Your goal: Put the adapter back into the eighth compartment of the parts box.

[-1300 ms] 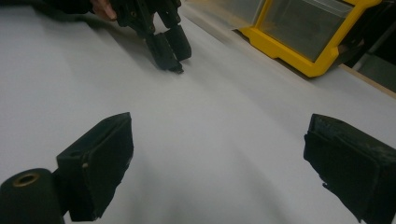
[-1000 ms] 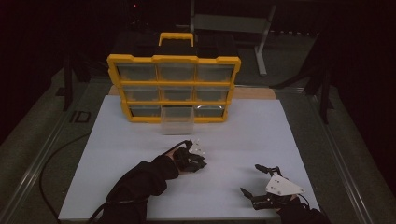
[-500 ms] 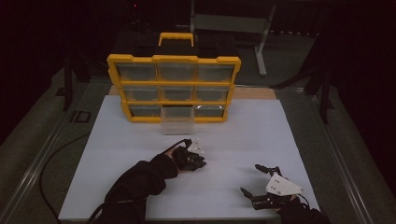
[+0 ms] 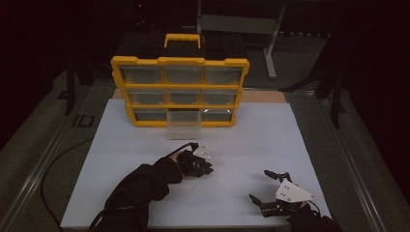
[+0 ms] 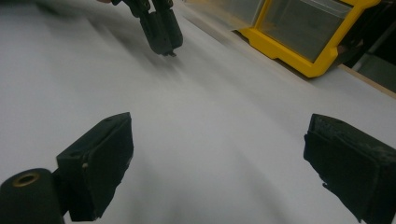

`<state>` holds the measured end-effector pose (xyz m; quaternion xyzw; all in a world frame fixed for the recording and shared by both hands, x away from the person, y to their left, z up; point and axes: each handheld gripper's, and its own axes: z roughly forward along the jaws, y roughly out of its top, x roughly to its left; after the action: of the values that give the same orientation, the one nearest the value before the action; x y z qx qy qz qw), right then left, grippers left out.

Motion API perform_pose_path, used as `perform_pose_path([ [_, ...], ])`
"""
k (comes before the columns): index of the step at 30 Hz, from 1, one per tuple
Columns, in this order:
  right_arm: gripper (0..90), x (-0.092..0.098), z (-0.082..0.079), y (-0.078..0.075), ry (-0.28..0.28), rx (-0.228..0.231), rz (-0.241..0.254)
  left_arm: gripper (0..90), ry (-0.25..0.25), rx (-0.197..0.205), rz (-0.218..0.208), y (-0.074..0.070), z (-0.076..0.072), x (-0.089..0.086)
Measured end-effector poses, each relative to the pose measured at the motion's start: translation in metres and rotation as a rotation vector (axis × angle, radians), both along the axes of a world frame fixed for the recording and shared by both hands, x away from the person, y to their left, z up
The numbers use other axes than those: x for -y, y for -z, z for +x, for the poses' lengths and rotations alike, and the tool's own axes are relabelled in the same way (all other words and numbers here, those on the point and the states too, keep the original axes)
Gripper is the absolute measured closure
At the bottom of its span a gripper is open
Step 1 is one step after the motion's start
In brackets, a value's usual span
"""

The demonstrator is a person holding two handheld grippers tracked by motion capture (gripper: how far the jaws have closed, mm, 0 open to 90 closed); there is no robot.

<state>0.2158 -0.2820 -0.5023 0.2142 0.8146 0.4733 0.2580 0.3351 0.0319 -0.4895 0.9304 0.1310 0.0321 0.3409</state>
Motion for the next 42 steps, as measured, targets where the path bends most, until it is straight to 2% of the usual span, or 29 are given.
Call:
perform_pose_path([
  [12,8.4,0.000,0.000,0.000,0.000,0.002,-0.001,75.7,0.049,0.014,0.008,-0.015,-0.003,-0.003],
  [18,8.4,0.000,0.001,0.000,-0.001,0.000,0.001,75.6,0.058,0.020,0.003,-0.022,-0.004,-0.004],
  [21,8.4,0.000,0.000,0.000,-0.001,-0.001,-0.001,75.7,0.065,0.010,-0.002,-0.026,-0.005,-0.005],
  [29,8.4,0.000,0.000,0.000,-0.002,0.000,-0.002,75.6,0.082,0.034,0.012,-0.035,-0.005,-0.007],
  [42,8.4,0.000,0.000,0.000,0.001,0.000,0.000,75.7,0.098,0.042,0.014,-0.048,-0.003,-0.009],
])
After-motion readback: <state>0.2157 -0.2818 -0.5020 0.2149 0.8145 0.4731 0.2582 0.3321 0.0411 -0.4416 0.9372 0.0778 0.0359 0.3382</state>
